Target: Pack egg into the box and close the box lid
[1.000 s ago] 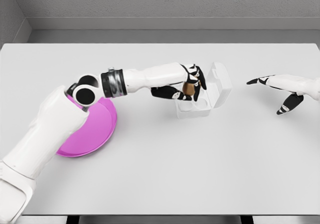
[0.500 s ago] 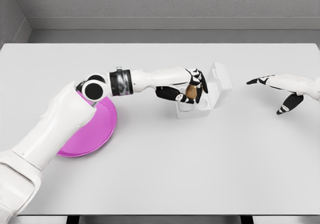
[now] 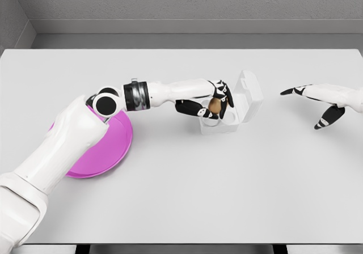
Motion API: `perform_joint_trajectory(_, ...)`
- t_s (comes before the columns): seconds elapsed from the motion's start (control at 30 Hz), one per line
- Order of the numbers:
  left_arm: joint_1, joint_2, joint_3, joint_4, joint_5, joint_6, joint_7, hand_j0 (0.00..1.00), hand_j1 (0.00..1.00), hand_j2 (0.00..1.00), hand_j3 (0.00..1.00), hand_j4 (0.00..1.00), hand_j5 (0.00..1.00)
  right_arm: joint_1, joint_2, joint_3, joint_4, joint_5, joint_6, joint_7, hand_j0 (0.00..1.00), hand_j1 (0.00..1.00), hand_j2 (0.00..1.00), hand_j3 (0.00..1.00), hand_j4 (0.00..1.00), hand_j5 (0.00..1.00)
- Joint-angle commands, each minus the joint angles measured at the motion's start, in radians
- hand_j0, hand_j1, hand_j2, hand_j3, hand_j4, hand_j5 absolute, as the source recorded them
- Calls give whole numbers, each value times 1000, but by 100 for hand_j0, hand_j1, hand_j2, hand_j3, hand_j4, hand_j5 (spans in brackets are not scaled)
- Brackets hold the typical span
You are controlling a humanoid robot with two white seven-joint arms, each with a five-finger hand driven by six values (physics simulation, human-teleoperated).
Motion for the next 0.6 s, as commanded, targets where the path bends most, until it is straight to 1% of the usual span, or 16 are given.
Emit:
perform_joint_trajectory(0.0, 0, -1, 2, -1, 8, 3, 0, 31, 31, 31, 31, 31, 31, 0, -2, -2, 1, -3, 0, 0, 100, 100, 100, 100, 100, 100)
perform_joint_trajectory(0.07, 0, -7, 3, 13, 7, 3, 0, 31, 31, 31, 31, 31, 31, 0, -2, -2, 0, -3, 0, 0, 100, 100, 100, 100, 100, 100)
perform_joint_trajectory(0.1, 0, -8, 3, 41, 8, 3, 0, 31, 31, 31, 31, 31, 31, 2, -2, -2, -2, -3, 0, 0, 100, 100, 100, 100, 100, 100)
perform_joint_trajectory(0.23, -6, -11, 2, 68, 8, 3, 0, 31, 31, 31, 31, 31, 31, 2, -2, -2, -2, -3, 0, 0, 100, 100, 100, 100, 100, 100)
perform_joint_trajectory(0.33, -17, -11, -4, 74, 10, 3, 0, 30, 30, 30, 30, 30, 30, 2, -2, -2, -3, -3, 0, 0, 100, 100, 100, 100, 100, 100)
perform_joint_trajectory(0.57, -20, -14, -12, 73, 19, 3, 0, 30, 30, 30, 30, 30, 30, 2, -2, 0, -3, -3, 0, 0, 100, 100, 100, 100, 100, 100)
